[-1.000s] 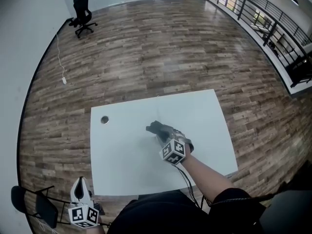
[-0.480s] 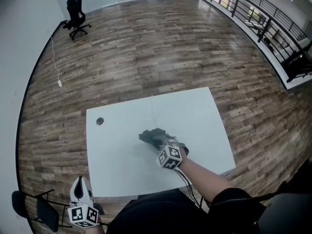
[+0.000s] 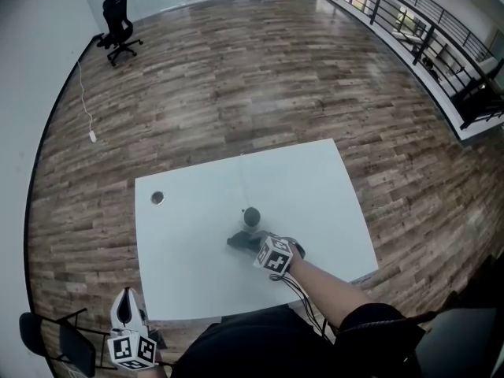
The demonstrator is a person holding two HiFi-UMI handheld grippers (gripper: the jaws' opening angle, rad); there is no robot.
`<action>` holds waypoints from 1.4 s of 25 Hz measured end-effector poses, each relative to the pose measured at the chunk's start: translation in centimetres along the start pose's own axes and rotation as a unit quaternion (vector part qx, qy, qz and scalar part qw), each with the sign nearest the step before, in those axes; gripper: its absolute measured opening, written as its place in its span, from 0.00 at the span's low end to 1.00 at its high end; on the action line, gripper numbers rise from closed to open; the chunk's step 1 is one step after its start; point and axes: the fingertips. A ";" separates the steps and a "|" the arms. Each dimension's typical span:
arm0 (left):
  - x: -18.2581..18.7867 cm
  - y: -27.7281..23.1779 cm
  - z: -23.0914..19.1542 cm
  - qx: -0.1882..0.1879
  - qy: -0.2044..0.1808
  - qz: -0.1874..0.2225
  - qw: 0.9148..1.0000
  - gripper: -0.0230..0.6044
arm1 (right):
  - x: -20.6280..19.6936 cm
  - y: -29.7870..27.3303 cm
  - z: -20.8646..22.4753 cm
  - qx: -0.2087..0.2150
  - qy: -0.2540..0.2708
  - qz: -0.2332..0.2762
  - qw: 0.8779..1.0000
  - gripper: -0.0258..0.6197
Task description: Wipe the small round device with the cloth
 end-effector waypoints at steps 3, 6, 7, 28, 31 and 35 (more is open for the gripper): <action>-0.1 0.1 -0.3 0.003 0.002 -0.002 1.000 0.05 | 5.1 3.2 0.9 0.032 -0.061 0.129 0.989 0.14; -0.2 -0.2 -0.3 0.002 0.005 -0.001 1.000 0.05 | 10.4 8.7 5.2 -0.063 -0.027 0.236 0.969 0.14; -0.2 -0.3 -0.2 0.001 0.005 0.000 1.000 0.05 | 11.5 10.3 6.9 -0.119 -0.003 0.246 0.962 0.14; 0.1 -1.4 0.4 -0.006 0.003 -0.003 1.000 0.05 | 4.0 5.9 10.0 -0.200 0.027 0.064 0.977 0.14; 0.1 -1.5 0.3 -0.007 0.002 -0.003 1.000 0.05 | 3.4 6.0 10.3 -0.190 0.004 0.059 0.980 0.14; 0.1 -1.5 -0.2 -0.004 0.004 -0.003 1.000 0.05 | 1.4 5.5 10.3 -0.187 -0.002 0.024 0.982 0.14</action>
Point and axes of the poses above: the fingertips, and each gripper's own axes: y backward along the fingers, z to its right, x out of its top, and after that the axes turned 1 degree about -y, right-handed
